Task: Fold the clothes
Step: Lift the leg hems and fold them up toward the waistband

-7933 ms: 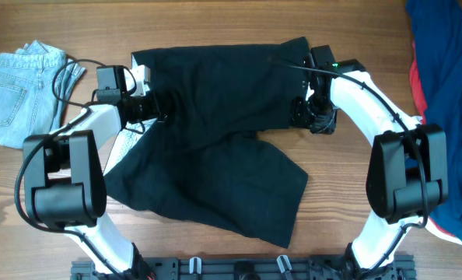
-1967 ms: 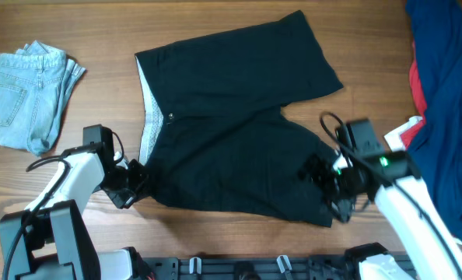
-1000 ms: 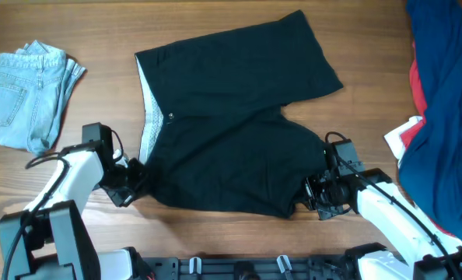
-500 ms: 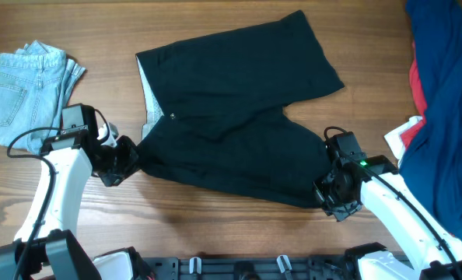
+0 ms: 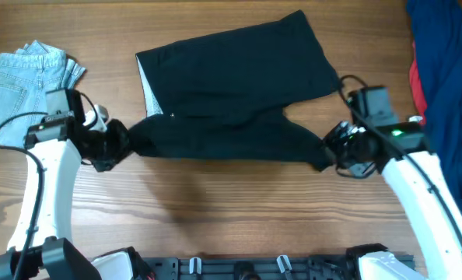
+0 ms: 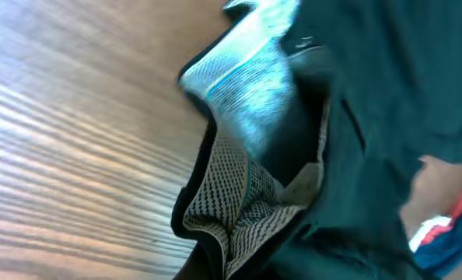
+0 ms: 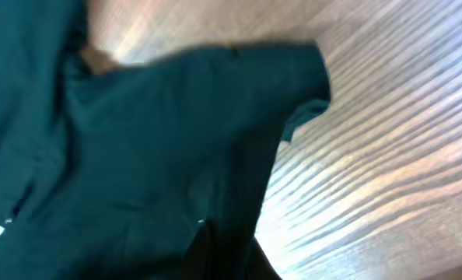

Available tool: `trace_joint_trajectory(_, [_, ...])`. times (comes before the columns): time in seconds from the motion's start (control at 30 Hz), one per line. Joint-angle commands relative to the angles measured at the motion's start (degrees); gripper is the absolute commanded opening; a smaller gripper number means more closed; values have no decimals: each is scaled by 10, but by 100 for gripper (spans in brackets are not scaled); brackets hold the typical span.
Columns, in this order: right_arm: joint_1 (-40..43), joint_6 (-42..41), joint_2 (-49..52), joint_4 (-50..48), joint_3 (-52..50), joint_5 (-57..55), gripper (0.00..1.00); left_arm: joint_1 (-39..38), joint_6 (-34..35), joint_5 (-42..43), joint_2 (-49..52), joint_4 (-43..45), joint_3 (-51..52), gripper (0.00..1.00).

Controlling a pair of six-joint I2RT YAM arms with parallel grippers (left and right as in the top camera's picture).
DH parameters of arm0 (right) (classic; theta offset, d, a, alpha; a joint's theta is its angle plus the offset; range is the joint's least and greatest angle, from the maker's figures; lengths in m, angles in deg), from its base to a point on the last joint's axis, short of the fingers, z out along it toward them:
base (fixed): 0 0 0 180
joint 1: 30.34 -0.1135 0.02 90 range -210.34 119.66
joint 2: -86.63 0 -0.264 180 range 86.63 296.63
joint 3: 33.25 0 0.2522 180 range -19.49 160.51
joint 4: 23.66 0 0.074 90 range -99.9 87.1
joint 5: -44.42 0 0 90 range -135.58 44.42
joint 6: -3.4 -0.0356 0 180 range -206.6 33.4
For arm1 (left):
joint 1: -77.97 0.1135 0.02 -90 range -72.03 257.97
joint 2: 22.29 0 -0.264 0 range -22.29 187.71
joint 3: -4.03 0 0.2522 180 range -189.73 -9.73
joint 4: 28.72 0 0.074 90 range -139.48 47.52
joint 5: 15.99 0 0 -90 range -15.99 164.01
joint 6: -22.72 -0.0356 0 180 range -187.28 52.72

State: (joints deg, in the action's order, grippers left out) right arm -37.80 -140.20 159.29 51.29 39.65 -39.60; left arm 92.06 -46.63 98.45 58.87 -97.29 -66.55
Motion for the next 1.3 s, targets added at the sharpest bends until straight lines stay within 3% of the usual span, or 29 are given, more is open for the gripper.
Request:
trace_joint_trajectory(0.0, [69, 122, 52, 11, 81, 7, 4, 9, 29, 14, -9, 38, -31, 4])
trace_joint_trajectory(0.1, [80, 167, 118, 11, 160, 2, 4, 9, 56, 61, -9, 92, -31, 4])
trace_joint_trajectory(0.3, [80, 236, 303, -3, 380, -40, 4, -6, 149, 61, -6, 337, -31, 4])
trace_joint_trajectory(0.37, [80, 253, 331, -43, 413, -58, 4, -38, 172, 41, 9, 417, -31, 4])
trace_joint_trajectory(0.53, [80, 297, 347, -150, 414, -88, 4, -109, 180, -53, 70, 494, -31, 4])
trace_joint_trajectory(0.67, [80, 311, 374, -191, 414, -85, 4, -117, 181, -94, 101, 547, -31, 4])
trace_joint_trajectory(0.9, [76, 361, 437, -246, 414, -60, 4, -117, 212, -130, 125, 551, -31, 4])
trace_joint_trajectory(1.0, [78, 371, 440, -256, 414, -66, 4, -117, 288, 9, 118, 540, -31, 4])
trace_joint_trajectory(1.1, [78, 371, 440, -256, 414, -66, 4, -110, 381, 82, 93, 423, -31, 4])
trace_joint_trajectory(1.2, [78, 371, 440, -256, 414, -66, 4, -105, 399, 85, 62, 300, -31, 4])
trace_joint_trajectory(1.27, [78, 370, 440, -256, 414, -66, 4, -106, 398, 96, 41, 285, -31, 4])
